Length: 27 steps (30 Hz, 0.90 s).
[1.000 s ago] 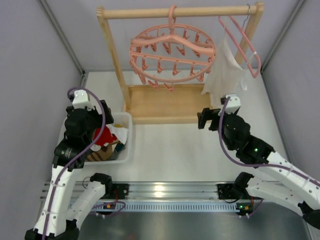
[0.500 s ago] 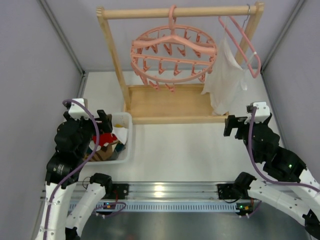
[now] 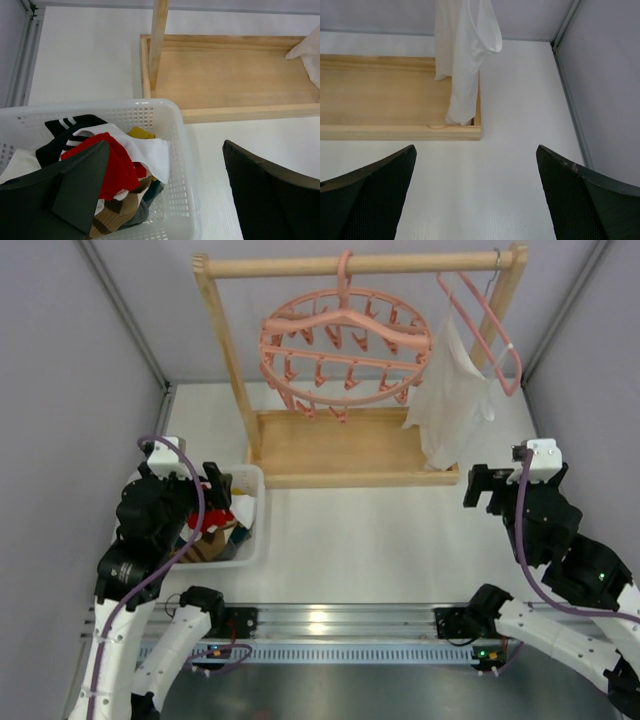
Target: Remove the socks clipped to the hanger
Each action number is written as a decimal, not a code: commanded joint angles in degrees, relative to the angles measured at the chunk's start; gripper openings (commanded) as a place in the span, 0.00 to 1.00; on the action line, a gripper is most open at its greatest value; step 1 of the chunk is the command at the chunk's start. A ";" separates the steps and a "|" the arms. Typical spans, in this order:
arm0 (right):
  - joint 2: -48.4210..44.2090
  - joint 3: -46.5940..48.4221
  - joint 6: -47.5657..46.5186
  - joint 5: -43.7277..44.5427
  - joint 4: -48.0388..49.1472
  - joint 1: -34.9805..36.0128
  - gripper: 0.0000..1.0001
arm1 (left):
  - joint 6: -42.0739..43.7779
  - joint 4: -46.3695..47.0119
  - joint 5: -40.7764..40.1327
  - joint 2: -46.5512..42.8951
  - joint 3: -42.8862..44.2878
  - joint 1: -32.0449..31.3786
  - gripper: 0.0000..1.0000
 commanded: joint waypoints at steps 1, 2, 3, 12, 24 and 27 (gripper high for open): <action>1.34 3.84 -0.02 -3.26 -0.73 -1.98 0.99 | -0.13 1.07 1.43 0.58 1.85 -0.08 0.98; 1.34 3.06 -0.02 -1.97 0.50 -2.50 0.99 | -0.21 1.07 1.35 0.40 2.38 -0.08 0.99; 1.16 2.70 -0.19 -1.61 0.60 -2.68 1.00 | -0.30 1.07 1.26 0.32 2.73 -0.08 0.99; 9.33 1.55 -1.34 -37.26 8.60 -35.80 0.99 | 0.84 1.16 -0.06 1.11 3.96 -0.08 0.99; 0.38 -0.20 -5.91 -38.60 4.02 -38.90 0.99 | 1.98 3.36 1.96 4.44 4.93 -0.08 0.98; -0.33 0.32 -5.47 -38.43 1.92 -38.72 0.99 | 2.25 3.27 2.14 4.27 4.93 -0.08 0.99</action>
